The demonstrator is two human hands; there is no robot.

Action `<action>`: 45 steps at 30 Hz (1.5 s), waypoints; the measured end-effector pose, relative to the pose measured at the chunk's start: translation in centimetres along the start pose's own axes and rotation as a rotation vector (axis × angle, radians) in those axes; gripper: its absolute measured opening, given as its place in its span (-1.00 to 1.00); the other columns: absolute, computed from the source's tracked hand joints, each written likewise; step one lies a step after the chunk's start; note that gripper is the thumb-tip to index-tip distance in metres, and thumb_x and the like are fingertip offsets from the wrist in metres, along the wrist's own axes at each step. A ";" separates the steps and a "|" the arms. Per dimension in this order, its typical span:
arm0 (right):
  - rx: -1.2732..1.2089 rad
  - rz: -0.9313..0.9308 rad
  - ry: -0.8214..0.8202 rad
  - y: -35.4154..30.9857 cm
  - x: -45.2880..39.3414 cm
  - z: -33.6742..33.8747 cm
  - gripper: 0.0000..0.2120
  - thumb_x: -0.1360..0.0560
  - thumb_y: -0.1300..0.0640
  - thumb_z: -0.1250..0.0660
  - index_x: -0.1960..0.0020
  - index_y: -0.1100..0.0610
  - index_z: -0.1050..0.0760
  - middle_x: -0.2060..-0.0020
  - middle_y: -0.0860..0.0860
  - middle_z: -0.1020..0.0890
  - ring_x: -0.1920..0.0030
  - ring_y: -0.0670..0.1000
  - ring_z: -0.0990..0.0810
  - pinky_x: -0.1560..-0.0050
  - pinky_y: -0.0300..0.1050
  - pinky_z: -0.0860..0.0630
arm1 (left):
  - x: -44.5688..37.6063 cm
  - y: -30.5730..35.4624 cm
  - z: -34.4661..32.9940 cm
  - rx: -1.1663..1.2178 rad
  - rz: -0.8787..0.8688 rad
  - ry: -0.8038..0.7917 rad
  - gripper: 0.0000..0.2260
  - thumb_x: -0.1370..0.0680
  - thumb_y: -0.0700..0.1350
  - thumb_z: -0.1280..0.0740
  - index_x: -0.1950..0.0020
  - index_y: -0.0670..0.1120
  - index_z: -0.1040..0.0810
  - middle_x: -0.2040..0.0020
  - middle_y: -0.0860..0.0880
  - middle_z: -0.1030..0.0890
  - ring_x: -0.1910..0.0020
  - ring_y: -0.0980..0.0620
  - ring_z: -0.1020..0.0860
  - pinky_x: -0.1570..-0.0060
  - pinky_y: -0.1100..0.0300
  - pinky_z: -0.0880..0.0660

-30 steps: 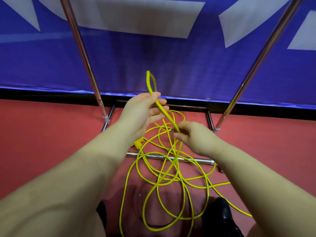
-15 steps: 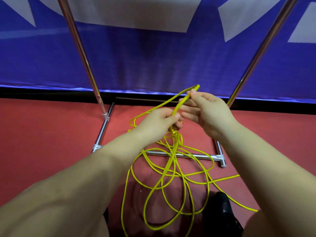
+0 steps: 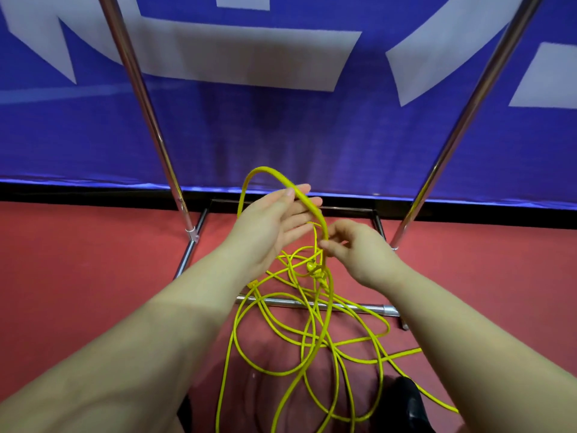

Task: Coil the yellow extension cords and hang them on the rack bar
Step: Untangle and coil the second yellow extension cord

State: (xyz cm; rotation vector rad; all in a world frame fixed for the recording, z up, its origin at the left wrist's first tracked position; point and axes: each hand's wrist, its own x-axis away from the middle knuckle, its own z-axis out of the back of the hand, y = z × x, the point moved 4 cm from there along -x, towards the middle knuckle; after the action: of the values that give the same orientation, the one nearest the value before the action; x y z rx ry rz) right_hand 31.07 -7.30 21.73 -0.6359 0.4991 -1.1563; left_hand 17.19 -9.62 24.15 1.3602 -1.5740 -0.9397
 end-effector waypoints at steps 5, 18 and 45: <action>-0.409 -0.058 0.146 -1.1 -0.2 1.8 -0.85 -0.56 0.18 -0.25 0.19 0.05 -0.46 0.30 0.03 -0.64 0.33 -0.01 -0.64 0.14 -0.05 -0.58 | 0.0 -3.4 -0.1 -0.672 -0.004 -0.182 -0.71 -0.63 -0.18 -0.14 -0.34 -0.10 -0.41 -0.23 -0.02 -0.53 -0.20 0.12 -0.45 -0.12 0.37 -0.39; -0.250 -0.122 -0.173 -0.9 0.2 -1.0 -0.73 -0.43 0.11 -0.43 -0.09 0.17 -0.53 0.16 0.01 -0.64 0.23 -0.13 -0.59 0.15 -0.30 -0.52 | -0.9 -0.8 0.4 -0.258 -0.093 0.105 -0.78 -0.65 -0.14 -0.09 0.09 -0.04 -0.49 0.26 -0.01 -0.59 0.36 0.15 -0.60 0.24 0.27 -0.56; -0.548 -0.157 -0.120 -1.6 -1.4 0.0 -0.78 -0.47 0.06 -0.37 -0.09 0.08 -0.51 0.10 0.01 -0.65 0.18 -0.11 -0.62 0.12 -0.20 -0.52 | -1.8 0.0 1.5 -0.396 -0.114 0.147 -0.77 -0.64 -0.18 -0.08 0.14 -0.06 -0.45 0.28 -0.04 -0.50 0.43 0.22 -0.54 0.38 0.30 -0.55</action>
State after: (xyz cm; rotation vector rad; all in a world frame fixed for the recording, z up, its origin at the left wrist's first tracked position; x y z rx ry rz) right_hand 29.54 -6.38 22.94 -1.2285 0.6792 -1.1227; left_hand 15.95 -7.80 23.43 1.2140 -1.1359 -1.1242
